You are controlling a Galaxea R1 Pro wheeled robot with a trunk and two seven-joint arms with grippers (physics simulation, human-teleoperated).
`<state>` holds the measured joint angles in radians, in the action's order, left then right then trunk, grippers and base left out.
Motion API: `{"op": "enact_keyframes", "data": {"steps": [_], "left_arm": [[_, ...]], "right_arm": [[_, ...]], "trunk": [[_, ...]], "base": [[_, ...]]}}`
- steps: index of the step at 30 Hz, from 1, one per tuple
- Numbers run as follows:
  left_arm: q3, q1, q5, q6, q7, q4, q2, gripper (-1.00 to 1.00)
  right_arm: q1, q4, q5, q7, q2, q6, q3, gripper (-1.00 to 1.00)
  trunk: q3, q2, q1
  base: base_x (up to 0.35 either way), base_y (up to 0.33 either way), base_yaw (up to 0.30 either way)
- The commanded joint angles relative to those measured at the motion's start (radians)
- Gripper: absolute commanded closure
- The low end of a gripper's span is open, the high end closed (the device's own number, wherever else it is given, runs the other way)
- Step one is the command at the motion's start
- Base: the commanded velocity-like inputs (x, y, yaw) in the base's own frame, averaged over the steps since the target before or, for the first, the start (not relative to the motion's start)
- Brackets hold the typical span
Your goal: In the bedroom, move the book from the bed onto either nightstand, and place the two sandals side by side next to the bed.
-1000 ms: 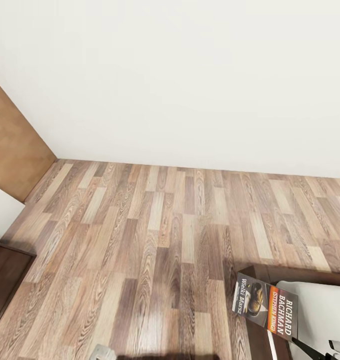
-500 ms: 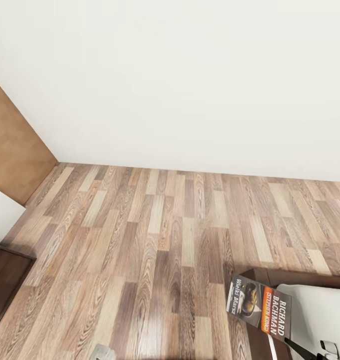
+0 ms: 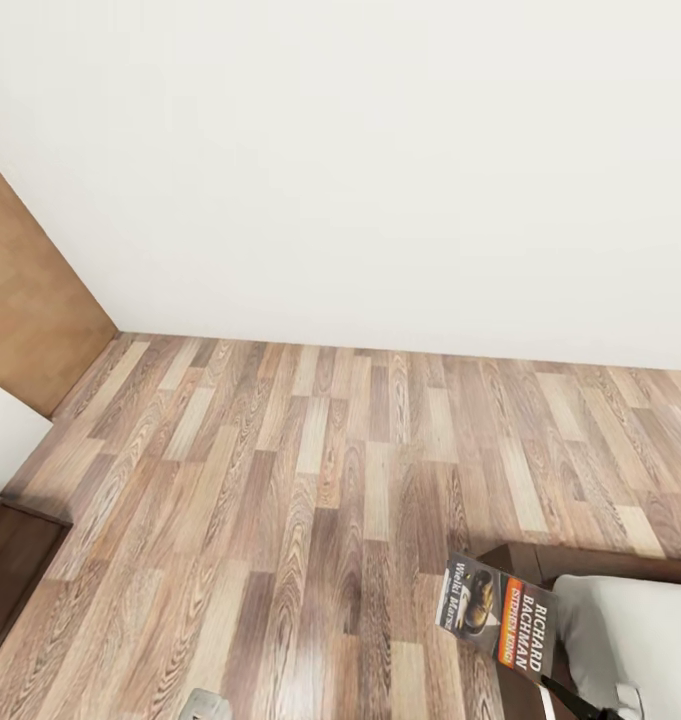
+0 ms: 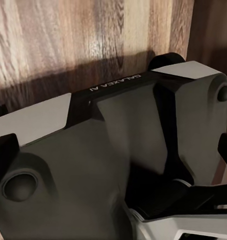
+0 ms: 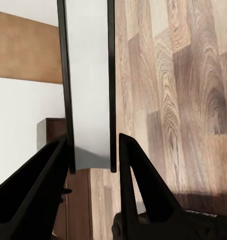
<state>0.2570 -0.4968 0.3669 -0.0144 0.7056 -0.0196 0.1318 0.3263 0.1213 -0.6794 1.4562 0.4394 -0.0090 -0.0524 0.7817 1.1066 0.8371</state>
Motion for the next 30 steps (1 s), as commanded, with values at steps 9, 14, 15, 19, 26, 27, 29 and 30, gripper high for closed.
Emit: {"op": "enact_keyframes", "data": {"steps": [9, 14, 15, 19, 26, 27, 29, 30], "left_arm": [[0.008, -0.001, 0.010, -0.002, 0.003, 0.000, -0.001, -1.00], [0.008, -0.001, 0.010, -0.002, 0.003, 0.000, -0.001, -1.00], [0.008, -0.001, 0.010, -0.002, 0.003, 0.000, -0.002, -1.00], [0.008, 0.000, 0.010, -0.002, 0.003, 0.000, -0.012, -1.00], [0.008, 0.000, 0.011, -0.002, 0.003, 0.000, -0.016, -1.00], [0.008, 0.000, 0.011, -0.002, 0.003, 0.000, -0.016, -1.00], [0.008, 0.000, 0.011, -0.001, 0.003, 0.001, -0.017, -1.00], [0.008, 0.000, 0.011, -0.001, 0.003, 0.001, -0.017, -1.00]], "right_arm": [[0.000, 0.000, 0.004, -0.018, -0.017, -0.005, -0.006, 1.00], [0.000, 0.000, 0.026, -0.019, -0.017, -0.009, -0.006, 1.00], [0.000, 0.000, 0.037, -0.019, -0.017, -0.010, -0.007, 1.00], [0.000, 0.000, 0.063, -0.019, -0.016, -0.011, -0.007, 1.00], [0.000, 0.000, 0.069, -0.019, -0.016, -0.011, -0.007, 1.00], [0.000, 0.000, 0.069, -0.019, -0.016, -0.011, -0.007, 1.00], [0.000, 0.000, 0.069, -0.019, -0.016, -0.011, -0.007, 1.00], [0.000, 0.000, 0.069, -0.019, -0.016, -0.011, -0.007, 1.00]], "trunk": [[-0.014, 0.000, 0.000], [-0.022, 0.000, 0.000], [-0.024, 0.000, 0.000], [-0.030, 0.000, 0.000], [-0.041, 0.000, 0.000], [-0.043, 0.000, 0.000], [-0.046, 0.000, 0.000], [-0.048, 0.000, 0.000]], "base": [[0.000, 0.000, 0.000], [0.000, 0.000, 0.000], [0.000, 0.000, 0.000], [0.000, 0.000, 0.000], [0.000, 0.000, 0.000], [0.000, 0.000, 0.000], [0.000, 0.000, 0.000], [0.000, 0.000, 0.000]]}}
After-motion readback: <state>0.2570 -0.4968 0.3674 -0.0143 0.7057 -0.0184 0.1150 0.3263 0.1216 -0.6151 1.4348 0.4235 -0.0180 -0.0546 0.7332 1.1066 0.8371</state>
